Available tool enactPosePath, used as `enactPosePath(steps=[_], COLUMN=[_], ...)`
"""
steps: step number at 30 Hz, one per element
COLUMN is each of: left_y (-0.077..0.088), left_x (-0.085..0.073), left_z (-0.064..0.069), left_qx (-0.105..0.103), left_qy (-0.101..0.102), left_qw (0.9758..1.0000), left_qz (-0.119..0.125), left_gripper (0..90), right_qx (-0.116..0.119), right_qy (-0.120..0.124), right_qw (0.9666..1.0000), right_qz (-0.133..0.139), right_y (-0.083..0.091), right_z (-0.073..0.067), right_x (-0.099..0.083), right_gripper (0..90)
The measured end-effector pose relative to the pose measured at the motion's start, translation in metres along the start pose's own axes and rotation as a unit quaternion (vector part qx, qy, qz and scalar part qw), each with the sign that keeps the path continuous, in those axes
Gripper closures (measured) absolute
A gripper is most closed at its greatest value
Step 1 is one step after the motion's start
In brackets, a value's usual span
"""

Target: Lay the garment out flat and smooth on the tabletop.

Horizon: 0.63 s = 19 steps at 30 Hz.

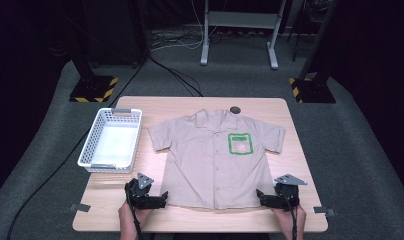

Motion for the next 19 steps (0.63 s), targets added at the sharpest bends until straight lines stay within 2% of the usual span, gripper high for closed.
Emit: enactPosePath(steps=[1, 6, 8, 9, 10, 11, 12, 13, 14, 15, 16, 19], left_y=[0.001, 0.01, 0.012, 0.019, 0.019, 0.02, 0.02, 0.02, 0.02, 0.019, 0.019, 0.019], left_x=[0.0, 0.004, 0.005, 0.004, 0.004, 0.001, 0.001, -0.001, -0.001, -0.002, -0.002, -0.002], left_z=[-0.001, -0.011, -0.013, -0.033, -0.033, -0.045, -0.045, -0.054, -0.054, -0.059, -0.061, -0.063], left_qx=[-0.001, 0.005, 0.006, 0.015, 0.015, 0.019, 0.019, 0.025, 0.025, 0.025, 0.03, 0.031], left_qy=[0.008, 0.018, 0.02, 0.039, 0.039, 0.053, 0.053, 0.062, 0.062, 0.069, 0.069, 0.069], left_qw=[1.0, 0.9997, 0.9996, 0.999, 0.999, 0.9983, 0.9983, 0.9977, 0.9977, 0.9972, 0.9971, 0.997], left_qz=[0.005, 0.017, 0.019, 0.018, 0.018, 0.012, 0.012, 0.01, 0.01, 0.011, 0.013, 0.015], left_gripper=[0.2, 0.2, 0.2, 0.2, 0.2, 0.2, 0.2, 0.2, 0.2, 0.2, 0.2, 0.2], right_qx=[-0.005, -0.032, -0.033, -0.045, -0.045, -0.05, -0.05, -0.058, -0.058, -0.061, -0.06, -0.06], right_qy=[-0.003, -0.007, -0.008, -0.021, -0.021, -0.03, -0.03, -0.03, -0.03, -0.025, -0.023, -0.03], right_qw=[0.9999, 0.9993, 0.9992, 0.9987, 0.9987, 0.9983, 0.9983, 0.9979, 0.9979, 0.9978, 0.9977, 0.9974], right_qz=[0.011, 0.019, 0.019, 0.011, 0.011, 0.006, 0.006, 0.001, 0.001, -0.009, -0.022, -0.025], right_y=[0.009, 0.024, 0.026, 0.028, 0.028, 0.028, 0.028, 0.03, 0.03, 0.029, 0.026, 0.026], right_z=[0.011, 0.033, 0.036, 0.051, 0.051, 0.06, 0.06, 0.066, 0.066, 0.069, 0.07, 0.072], right_x=[-0.007, -0.022, -0.024, -0.037, -0.037, -0.045, -0.045, -0.049, -0.049, -0.05, -0.051, -0.051], right_gripper=[4.4, 3.0, 2.8, 2.6, 2.6, 2.7, 2.7, 2.2, 2.2, 1.7, 0.0, 0.0])
Point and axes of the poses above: each handheld gripper's, and its own axes: y roughly backward along the jaws, x roughly out of its top, z roughly to its right, the point moved 5 cm from there along -y, roughly forward along the jaws, and after that the axes turned 13 degrees about y, right-handed, at the moved point
